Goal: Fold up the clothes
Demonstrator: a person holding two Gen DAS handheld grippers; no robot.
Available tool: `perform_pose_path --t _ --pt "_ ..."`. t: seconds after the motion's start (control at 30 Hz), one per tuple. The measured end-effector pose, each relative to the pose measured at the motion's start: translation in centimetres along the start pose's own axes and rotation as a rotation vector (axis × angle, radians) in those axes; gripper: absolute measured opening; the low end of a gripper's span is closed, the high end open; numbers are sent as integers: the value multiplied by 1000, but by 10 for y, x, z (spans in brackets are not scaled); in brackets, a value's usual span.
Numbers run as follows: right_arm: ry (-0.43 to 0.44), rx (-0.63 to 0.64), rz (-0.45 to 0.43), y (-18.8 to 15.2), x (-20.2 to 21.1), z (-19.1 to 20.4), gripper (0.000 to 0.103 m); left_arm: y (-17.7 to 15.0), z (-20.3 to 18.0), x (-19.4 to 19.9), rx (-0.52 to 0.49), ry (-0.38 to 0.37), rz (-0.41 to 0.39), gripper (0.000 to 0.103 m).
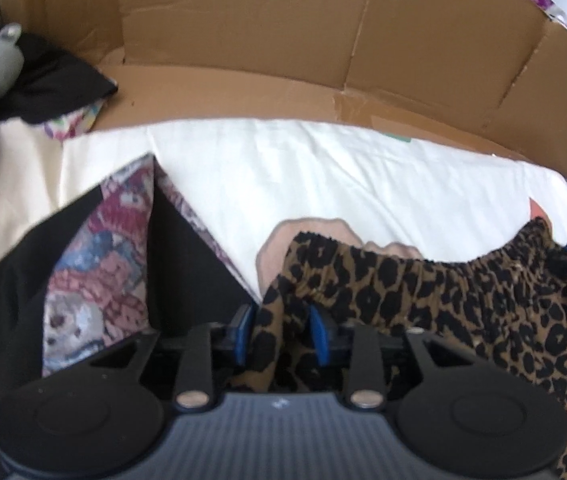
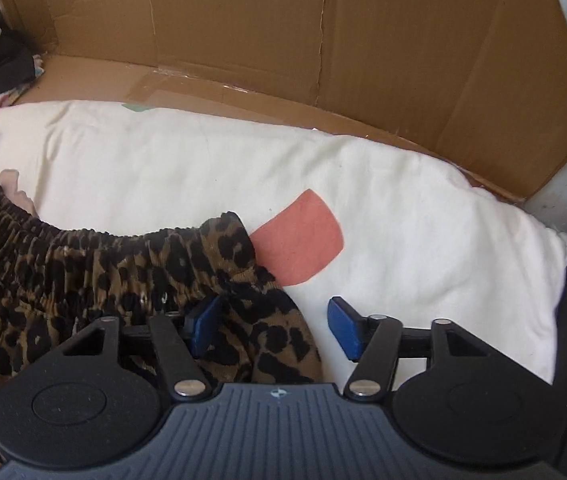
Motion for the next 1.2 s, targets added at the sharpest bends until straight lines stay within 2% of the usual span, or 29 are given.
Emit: perform_pose_path --t 0.03,0.1,0.2,0.37,0.47,0.57,0.67,0.73,0.77,0.83,0.9,1.03,1.2 --pt "-7 12 -1 1 2 2 3 -1 -1 0 -12 -7 3 23" --pt "-21 38 -5 2 6 5 3 -3 -4 0 -36 -13 2 11" --pt "-63 94 -52 8 16 8 1 2 -4 4 -41 -9 -26 4" --pt "-95 60 -103 23 25 6 1 20 0 23 -47 4 -122 3" --pt "-128 43 -131 30 24 9 1 25 1 22 -66 41 -134 3" --pt "-164 33 -142 35 19 12 1 31 7 16 -17 69 -160 3" --pt "-191 33 -118 37 5 11 2 33 7 6 -10 95 -162 3" --pt "-185 19 -64 32 -8 9 8 28 5 -4 -21 110 -106 8" --pt "-181 13 -45 30 -12 8 15 26 5 -9 -26 118 -77 16" --pt "-168 -2 -74 30 -3 4 34 25 7 -3 -28 142 -80 31" --pt "-116 -15 -96 28 14 3 41 24 9 9 -21 158 -108 54" --pt "-22 -53 -116 11 62 -6 46 22 13 53 56 95 -217 62" --pt "62 -61 -107 -30 124 -24 49 2 12 95 83 51 -268 64"
Point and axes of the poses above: each gripper's, at about its wrist camera, not at the fingertips, and x roughly against the way its jaws point, z to its left, y to its top, the point moved 9 cm from there along -x, roughly the way its jaws point, and after that the axes turned 9 degrees about -x, right-handed, at the moved point
